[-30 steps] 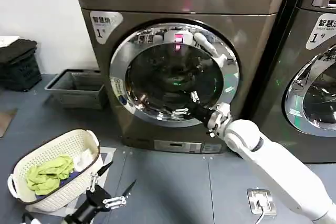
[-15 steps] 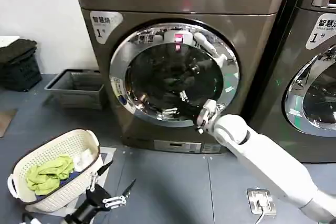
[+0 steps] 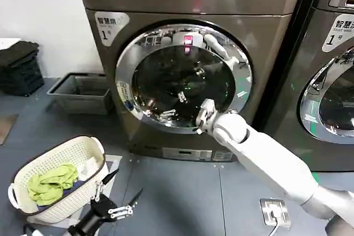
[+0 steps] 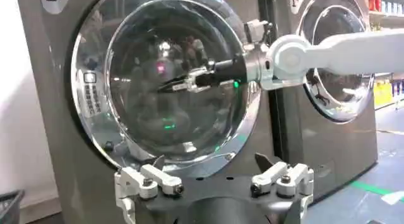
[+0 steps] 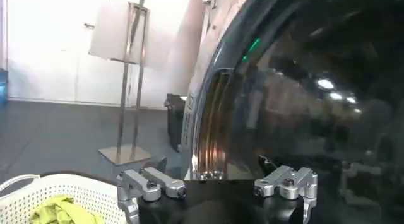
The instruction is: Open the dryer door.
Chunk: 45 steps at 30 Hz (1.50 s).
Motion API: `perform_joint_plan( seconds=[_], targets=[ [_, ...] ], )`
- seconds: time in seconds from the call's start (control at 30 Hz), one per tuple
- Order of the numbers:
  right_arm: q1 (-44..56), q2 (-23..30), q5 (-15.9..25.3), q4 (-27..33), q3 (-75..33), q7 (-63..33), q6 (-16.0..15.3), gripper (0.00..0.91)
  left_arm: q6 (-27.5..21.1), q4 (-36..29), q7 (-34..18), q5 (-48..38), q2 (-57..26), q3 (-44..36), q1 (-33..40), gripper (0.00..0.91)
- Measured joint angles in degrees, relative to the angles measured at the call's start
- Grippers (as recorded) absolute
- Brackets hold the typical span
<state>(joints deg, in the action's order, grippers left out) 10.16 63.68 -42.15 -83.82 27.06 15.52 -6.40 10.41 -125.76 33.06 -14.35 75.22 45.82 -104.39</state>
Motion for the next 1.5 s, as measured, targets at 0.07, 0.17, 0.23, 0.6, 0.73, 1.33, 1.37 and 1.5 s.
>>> perform_joint_plan(
  seconds=[0.07, 0.17, 0.23, 0.6, 0.73, 1.33, 1.37, 1.5],
  targets=[
    [-0.34, 0.51, -0.05, 0.39, 0.39, -0.24, -0.06, 0.907, 0.01, -0.02, -0.01, 0.00, -0.01, 0.09, 0.00, 0.907],
    [-0.64, 1.37, -0.05, 0.83, 0.95, -0.99, -0.23, 0.907, 0.02, -0.14, -0.01, 0.00, -0.02, 0.09, 0.00, 0.907],
    [-0.79, 1.95, -0.05, 0.97, 1.28, -1.97, -0.45, 0.907, 0.02, -0.14, -0.01, 0.00, -0.05, 0.04, 0.07, 0.907],
    [-1.84, 3.99, -0.45, -0.23, 3.95, -8.44, -1.94, 0.907, 0.03, -0.33, -0.01, 0.00, 0.16, 0.02, 0.15, 0.907],
    [-2.42, 4.82, -0.47, 0.07, 5.12, -9.00, -2.39, 0.907, 0.01, -0.41, -0.01, -0.01, 0.45, 0.02, 0.31, 0.907],
    [-4.20, 10.43, -0.35, 5.20, 6.35, -8.76, -2.92, 0.907, -0.01, -0.55, 0.01, -0.21, 0.41, 0.12, 0.31, 0.907],
    [-4.37, 10.83, -0.37, 5.63, 6.33, -8.76, -2.90, 0.907, -0.03, -0.58, 0.01, -0.21, 0.42, 0.12, 0.31, 0.907],
    [-4.75, 12.16, -0.56, 7.08, 6.30, -8.63, -2.91, 0.907, -0.01, -0.68, 0.01, -0.21, 0.60, 0.33, 0.12, 0.907]
  ],
)
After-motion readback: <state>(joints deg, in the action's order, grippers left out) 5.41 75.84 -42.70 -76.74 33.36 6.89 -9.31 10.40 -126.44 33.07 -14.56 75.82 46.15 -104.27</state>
